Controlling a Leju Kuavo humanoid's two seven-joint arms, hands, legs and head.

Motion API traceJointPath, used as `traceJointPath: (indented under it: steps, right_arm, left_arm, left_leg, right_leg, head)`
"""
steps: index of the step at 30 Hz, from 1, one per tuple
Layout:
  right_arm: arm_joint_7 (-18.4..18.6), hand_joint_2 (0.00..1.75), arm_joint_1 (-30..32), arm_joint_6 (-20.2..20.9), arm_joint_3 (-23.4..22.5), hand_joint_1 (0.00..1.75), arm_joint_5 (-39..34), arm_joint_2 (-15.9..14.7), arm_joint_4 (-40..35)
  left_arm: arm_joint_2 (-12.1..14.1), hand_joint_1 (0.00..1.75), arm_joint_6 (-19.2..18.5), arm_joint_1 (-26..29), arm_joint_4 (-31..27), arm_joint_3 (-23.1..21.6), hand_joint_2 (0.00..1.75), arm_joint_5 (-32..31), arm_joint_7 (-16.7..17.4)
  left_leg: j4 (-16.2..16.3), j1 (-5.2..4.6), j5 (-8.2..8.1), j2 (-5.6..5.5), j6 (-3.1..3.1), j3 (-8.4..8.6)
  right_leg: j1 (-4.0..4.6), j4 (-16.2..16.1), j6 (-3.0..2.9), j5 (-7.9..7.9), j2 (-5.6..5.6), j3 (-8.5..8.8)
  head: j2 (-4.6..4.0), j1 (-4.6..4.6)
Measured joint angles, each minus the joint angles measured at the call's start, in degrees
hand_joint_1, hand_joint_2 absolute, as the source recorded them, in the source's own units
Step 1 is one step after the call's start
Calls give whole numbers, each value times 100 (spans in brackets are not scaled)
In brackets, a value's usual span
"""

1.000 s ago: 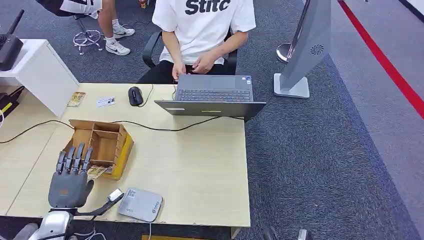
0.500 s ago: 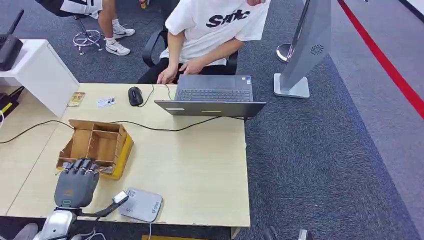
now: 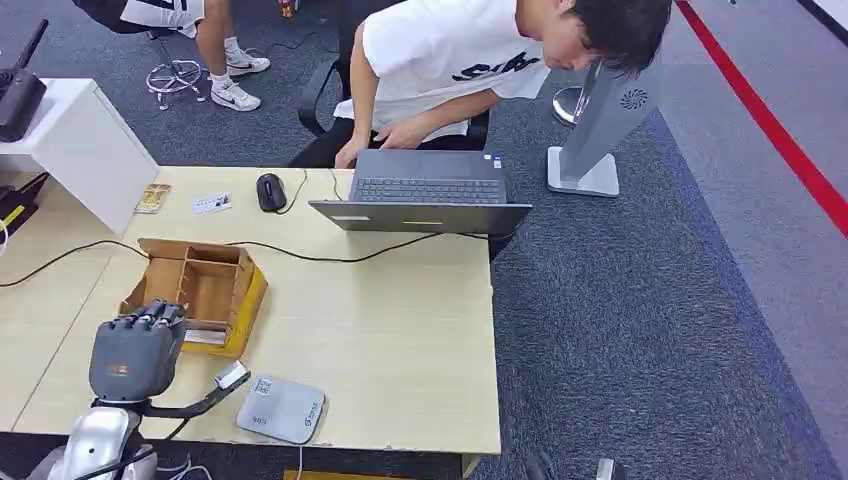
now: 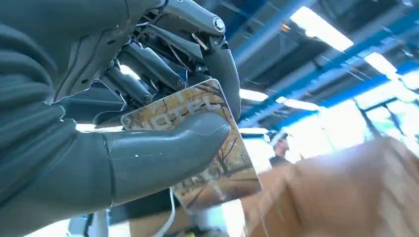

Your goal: Pass the card to the sensor for recognition and then transmit it.

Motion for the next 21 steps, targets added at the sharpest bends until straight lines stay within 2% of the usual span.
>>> traceJointPath:
  steps: [4, 10, 13, 17, 19, 21]
  right_arm:
    - [13, 175, -3, 4, 7, 0, 22, 0, 0]
    - [42, 175, -25, 4, 61, 0, 103, 2, 0]
    - [52, 175, -42, 2, 81, 0, 120, 7, 0]
    - [107, 175, -78, -2, 120, 0, 199, 26, 0]
    - [138, 175, -107, -4, 140, 0, 205, 39, 2]
    - [142, 175, -128, -9, 166, 0, 207, 59, 2]
  left_arm:
    - [-70, 175, -9, -126, -353, 156, 175, 96, -171]
    - [-5, 175, -667, -727, -973, 287, 175, 249, -350]
    - [64, 175, -815, -1001, -1109, 289, 175, 221, -341]
    - [317, 175, -1137, -1509, -1010, 291, 175, 85, -45]
    - [438, 175, -1362, -1894, -712, 300, 175, 15, 92]
    - [544, 175, -1429, -2149, -434, 300, 175, -52, 205]
  left_leg:
    - [1, 1, 1, -1, -1, 1]
    - [1, 2, 5, -5, -4, 1]
    - [1, 2, 6, -5, -4, 1]
    - [1, 3, 9, -5, -6, 0]
    - [1, 3, 13, -13, -6, 0]
    - [1, 3, 14, -6, -7, 1]
  right_leg:
    - [1, 0, 0, 0, -1, -1]
    - [1, 3, -3, 2, -4, 0]
    - [1, 4, -5, 4, -4, 0]
    - [2, 4, -5, 4, -6, -2]
    - [2, 6, -6, 5, -9, -1]
    - [2, 9, -10, 8, -4, -2]
  head:
    - [0, 2]
    - [0, 2]
    - [0, 2]
    - [0, 0]
    - [0, 0]
    - [0, 0]
